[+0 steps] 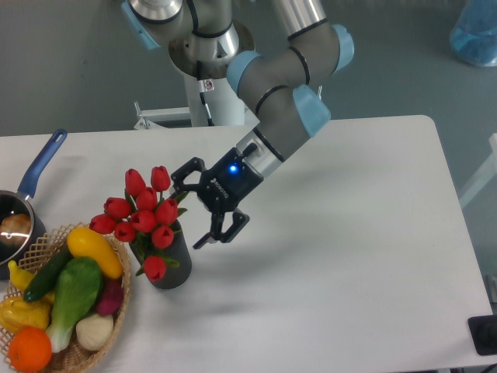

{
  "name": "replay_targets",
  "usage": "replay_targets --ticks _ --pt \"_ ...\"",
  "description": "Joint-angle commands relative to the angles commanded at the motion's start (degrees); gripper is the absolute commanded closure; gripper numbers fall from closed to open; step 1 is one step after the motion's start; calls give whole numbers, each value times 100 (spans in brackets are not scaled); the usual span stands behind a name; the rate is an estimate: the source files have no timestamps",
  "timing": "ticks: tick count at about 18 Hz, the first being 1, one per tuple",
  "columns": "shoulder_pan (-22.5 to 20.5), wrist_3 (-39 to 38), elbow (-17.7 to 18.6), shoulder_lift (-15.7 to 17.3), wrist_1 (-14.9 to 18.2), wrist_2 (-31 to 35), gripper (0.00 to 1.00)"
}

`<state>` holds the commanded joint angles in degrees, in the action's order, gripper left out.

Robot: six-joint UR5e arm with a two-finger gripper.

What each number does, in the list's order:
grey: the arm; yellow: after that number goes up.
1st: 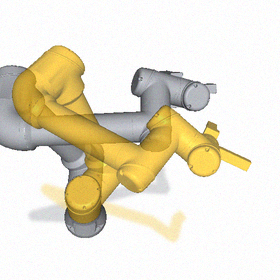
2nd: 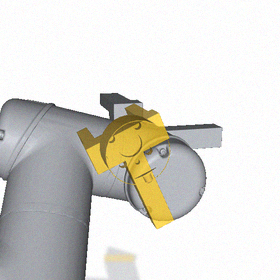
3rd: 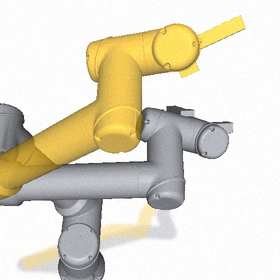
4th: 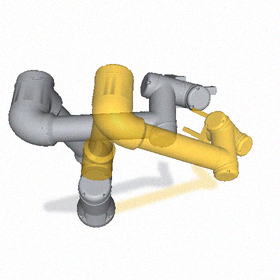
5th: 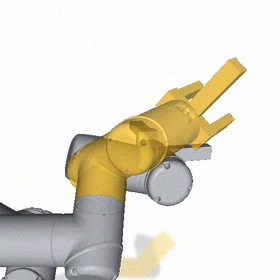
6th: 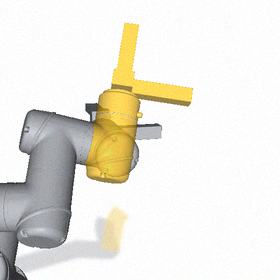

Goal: Insert the flowers into the vase

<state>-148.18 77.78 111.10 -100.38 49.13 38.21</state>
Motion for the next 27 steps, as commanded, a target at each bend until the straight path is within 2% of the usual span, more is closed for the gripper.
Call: replay_targets --ticks 4,8,13,18,22,27 --pt "-158 0 -272 238 0 818 0" --pt "-307 9 -624 256 -9 1493 0" --pt "-343 114 -625 273 0 2847 0" --pt "-615 202 -615 256 26 2999 0" --pt "-642 220 -607 212 53 3780 0" --pt "-642 220 -466 203 53 3817 0"
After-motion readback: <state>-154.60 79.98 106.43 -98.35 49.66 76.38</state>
